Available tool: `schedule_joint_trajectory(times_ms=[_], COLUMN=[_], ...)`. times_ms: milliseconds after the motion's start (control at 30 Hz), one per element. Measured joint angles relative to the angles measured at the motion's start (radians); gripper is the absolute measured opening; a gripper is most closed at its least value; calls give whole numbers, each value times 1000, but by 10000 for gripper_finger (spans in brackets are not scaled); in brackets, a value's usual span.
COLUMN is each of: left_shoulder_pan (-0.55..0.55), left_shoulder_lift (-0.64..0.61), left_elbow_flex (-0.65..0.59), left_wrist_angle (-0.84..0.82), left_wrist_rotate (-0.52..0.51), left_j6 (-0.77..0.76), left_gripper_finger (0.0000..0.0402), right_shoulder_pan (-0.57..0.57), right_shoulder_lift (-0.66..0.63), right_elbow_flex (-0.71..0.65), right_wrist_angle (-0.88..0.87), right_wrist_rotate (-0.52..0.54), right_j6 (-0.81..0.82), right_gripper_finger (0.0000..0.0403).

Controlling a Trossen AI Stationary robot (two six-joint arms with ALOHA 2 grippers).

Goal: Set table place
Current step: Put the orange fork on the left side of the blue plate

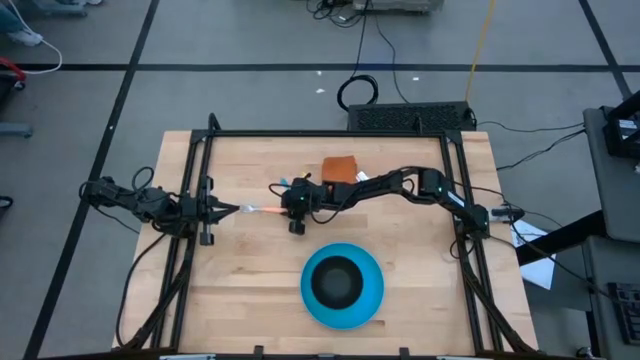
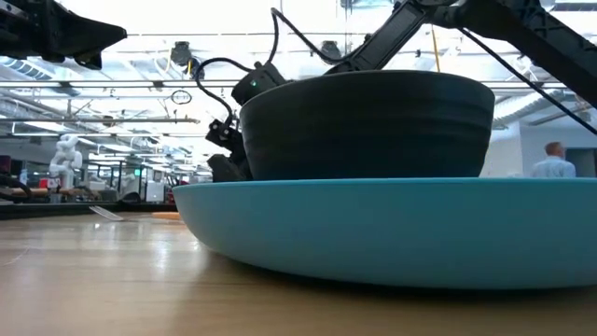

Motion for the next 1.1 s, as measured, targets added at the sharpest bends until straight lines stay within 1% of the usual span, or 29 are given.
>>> schedule_joint_trajectory(times_ms=[400,467,800,967,1100], left_shoulder_pan=[0,0,0,0,0], left_shoulder_lift=[0,0,0,0,0], left_elbow_flex=[0,0,0,0,0], left_wrist_angle=[-8,-8,-11,-17,-16], left_wrist_rotate=[0,0,0,-1,0], left_j6=[0,0,0,0,0], left_gripper_finger=[17,17,17,17,17], right_shoulder_pan=[25,25,24,24,24], right_shoulder_lift=[-92,-115,-185,-196,-198], right_elbow_flex=[2,1,2,2,2], right_wrist_angle=[-38,-85,-196,-210,-204], right_wrist_rotate=[-3,-3,-1,-106,-112], right_j6=[-26,-29,-32,-32,-33], right_gripper_finger=[65,65,65,65,65])
